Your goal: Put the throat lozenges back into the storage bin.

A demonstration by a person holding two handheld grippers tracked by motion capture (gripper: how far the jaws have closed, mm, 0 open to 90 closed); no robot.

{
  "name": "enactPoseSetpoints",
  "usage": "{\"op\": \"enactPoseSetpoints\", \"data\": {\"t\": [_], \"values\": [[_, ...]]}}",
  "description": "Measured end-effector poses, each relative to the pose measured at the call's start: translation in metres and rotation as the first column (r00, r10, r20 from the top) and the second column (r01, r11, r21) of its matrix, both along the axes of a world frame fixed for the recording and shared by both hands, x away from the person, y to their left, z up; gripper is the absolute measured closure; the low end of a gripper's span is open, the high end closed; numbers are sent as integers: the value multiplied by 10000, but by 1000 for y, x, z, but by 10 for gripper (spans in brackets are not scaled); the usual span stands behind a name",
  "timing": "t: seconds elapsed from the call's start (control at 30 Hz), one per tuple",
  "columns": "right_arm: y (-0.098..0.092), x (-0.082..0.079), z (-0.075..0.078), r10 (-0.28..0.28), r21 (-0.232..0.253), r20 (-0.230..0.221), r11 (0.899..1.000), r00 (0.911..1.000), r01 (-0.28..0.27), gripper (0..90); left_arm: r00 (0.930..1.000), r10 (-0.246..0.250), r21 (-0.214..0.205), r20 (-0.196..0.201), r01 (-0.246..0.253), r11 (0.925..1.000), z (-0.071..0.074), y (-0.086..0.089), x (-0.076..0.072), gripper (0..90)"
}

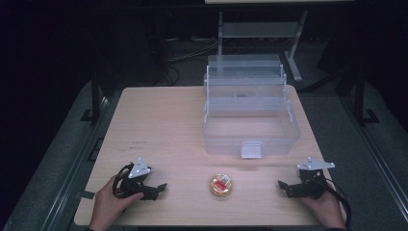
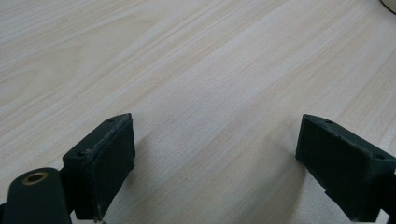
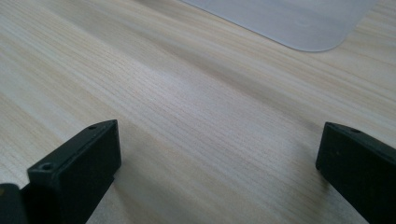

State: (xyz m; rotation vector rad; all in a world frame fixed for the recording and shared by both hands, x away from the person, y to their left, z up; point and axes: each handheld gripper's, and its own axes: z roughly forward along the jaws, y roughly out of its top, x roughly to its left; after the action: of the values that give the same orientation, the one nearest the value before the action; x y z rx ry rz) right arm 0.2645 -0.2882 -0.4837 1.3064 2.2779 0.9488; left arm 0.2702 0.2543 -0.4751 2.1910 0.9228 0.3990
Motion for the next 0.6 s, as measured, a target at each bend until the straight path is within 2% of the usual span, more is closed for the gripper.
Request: {"op": "enactPoseSetpoints", "data": {"t": [0.47,0.57,0.6], "values": [[0,0,0,10,-20,-32,10000,10000,-10,0,10000,0,-1,1,0,10000,0,0,0,110],[-1,1,2,-93,-188,-206,9998,9997,89,0,10000,0,-4,2,0,10000,0,0,0,110],[0,1,6,-331,-536,-355,9981,9988,312,0,10000,0,5,-4,0,10000,0,0,0,110]]}}
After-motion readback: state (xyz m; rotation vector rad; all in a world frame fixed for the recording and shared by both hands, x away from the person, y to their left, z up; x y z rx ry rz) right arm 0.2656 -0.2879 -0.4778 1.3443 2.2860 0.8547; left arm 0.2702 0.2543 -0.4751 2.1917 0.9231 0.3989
